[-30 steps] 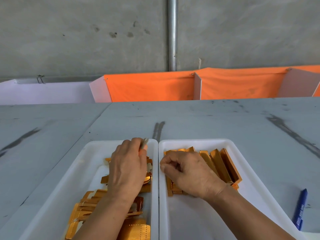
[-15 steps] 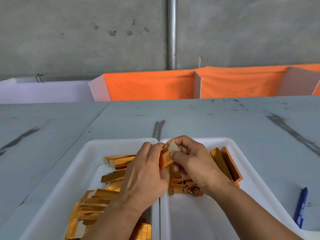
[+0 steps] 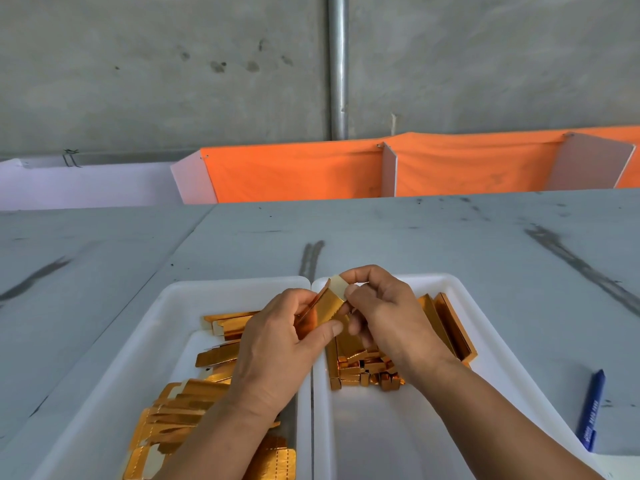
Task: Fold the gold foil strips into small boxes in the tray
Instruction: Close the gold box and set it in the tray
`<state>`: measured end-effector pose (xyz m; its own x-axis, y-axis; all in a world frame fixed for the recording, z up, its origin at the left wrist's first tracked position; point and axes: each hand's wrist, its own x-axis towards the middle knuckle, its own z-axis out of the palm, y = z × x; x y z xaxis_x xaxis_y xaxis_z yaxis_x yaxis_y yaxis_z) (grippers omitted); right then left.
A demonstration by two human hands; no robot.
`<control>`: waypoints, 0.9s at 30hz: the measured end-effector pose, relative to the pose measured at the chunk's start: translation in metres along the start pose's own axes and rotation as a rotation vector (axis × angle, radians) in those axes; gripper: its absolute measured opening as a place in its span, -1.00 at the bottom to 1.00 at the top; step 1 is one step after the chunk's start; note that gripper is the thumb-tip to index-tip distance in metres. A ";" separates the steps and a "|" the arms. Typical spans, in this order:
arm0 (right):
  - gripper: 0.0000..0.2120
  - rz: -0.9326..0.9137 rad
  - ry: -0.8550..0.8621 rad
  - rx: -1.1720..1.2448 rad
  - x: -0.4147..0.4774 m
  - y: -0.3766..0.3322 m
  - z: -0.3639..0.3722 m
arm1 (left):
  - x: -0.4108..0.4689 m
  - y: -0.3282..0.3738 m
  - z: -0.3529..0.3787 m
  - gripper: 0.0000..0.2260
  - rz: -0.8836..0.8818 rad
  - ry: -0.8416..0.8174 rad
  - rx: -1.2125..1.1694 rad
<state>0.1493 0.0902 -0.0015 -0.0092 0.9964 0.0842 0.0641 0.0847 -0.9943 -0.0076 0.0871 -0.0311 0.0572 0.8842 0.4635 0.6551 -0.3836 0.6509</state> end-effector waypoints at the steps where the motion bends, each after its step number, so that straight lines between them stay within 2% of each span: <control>1: -0.84 0.001 0.003 -0.012 0.000 0.001 0.000 | 0.000 0.000 0.000 -0.61 0.003 0.004 -0.001; 5: -0.85 -0.007 0.009 -0.038 0.002 0.003 0.001 | 0.000 -0.002 0.001 -0.67 0.016 -0.005 -0.006; 10: -0.88 -0.059 0.029 -0.109 0.003 0.009 0.000 | 0.000 -0.002 0.002 -0.64 0.021 -0.022 -0.004; 16: -0.90 -0.225 0.179 -0.320 0.001 0.013 -0.002 | 0.002 -0.004 0.002 -0.63 -0.035 0.028 0.085; 27: -0.92 -0.268 0.143 -0.527 0.000 0.012 0.002 | 0.001 -0.002 0.004 -0.68 0.028 0.005 0.191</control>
<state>0.1478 0.0912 -0.0137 0.0389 0.9278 0.3712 0.5638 0.2863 -0.7747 -0.0058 0.0892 -0.0340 0.0735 0.8724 0.4833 0.7846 -0.3497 0.5119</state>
